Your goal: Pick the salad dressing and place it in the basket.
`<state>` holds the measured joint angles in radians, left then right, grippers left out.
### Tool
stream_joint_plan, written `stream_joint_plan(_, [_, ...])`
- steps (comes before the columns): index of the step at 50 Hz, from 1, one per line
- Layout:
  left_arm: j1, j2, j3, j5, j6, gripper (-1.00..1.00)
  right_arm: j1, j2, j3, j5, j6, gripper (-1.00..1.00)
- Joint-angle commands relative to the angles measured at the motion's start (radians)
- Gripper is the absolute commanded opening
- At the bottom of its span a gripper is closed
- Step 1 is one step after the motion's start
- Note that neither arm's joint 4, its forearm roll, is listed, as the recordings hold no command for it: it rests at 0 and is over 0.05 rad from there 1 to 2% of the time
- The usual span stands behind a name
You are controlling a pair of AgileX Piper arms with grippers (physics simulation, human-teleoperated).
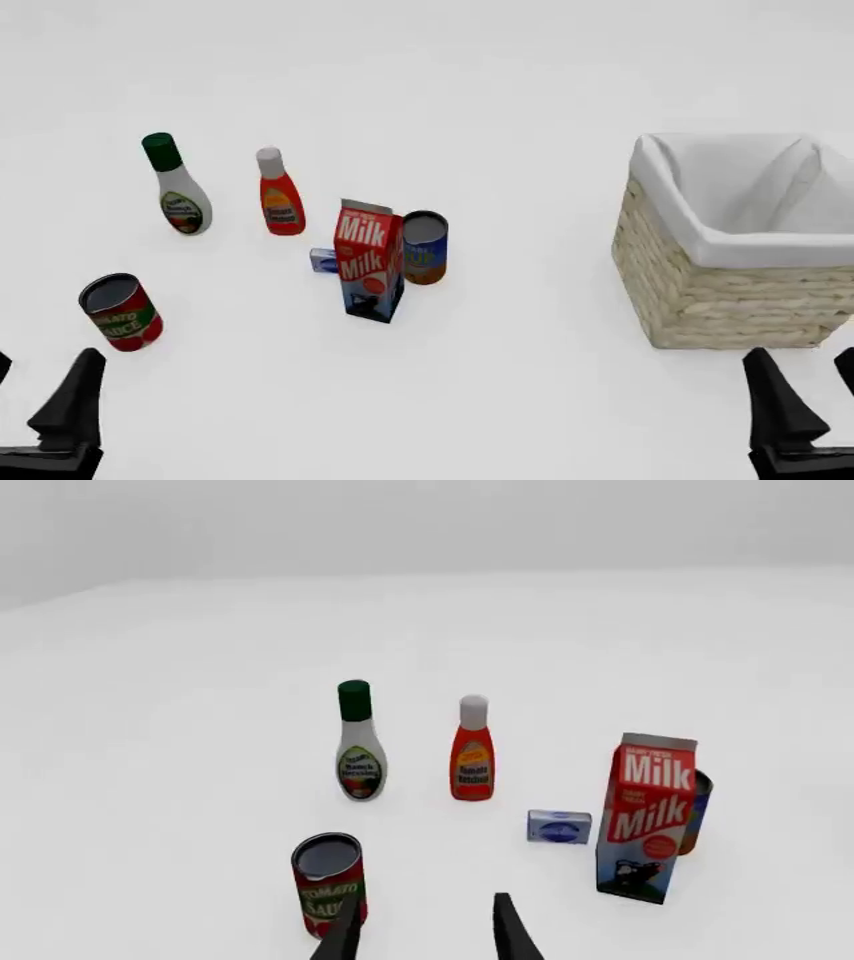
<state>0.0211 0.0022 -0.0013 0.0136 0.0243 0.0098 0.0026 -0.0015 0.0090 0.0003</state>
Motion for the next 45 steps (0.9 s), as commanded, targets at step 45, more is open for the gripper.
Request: stream_joint_plan(45, [-0.019, 0.748, -0.362, -0.391, 0.085, 1.00, 0.017, 0.037, -0.019, -0.017, -0.015, 1.00])
